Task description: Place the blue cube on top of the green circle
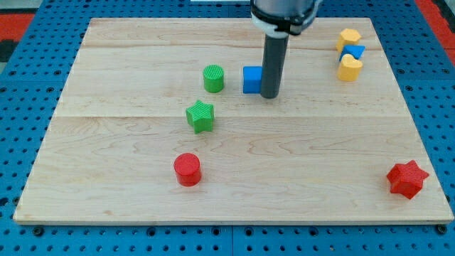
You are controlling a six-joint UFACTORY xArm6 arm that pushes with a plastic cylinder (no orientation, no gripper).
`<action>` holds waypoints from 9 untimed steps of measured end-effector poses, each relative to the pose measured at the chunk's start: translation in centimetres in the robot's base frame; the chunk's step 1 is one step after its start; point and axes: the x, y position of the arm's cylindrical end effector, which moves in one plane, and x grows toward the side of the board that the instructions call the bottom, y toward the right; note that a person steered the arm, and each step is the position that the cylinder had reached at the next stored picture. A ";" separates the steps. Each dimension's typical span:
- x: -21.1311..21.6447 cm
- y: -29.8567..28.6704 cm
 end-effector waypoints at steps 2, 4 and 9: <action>-4.8 -5.7; -5.7 -4.3; -3.0 14.8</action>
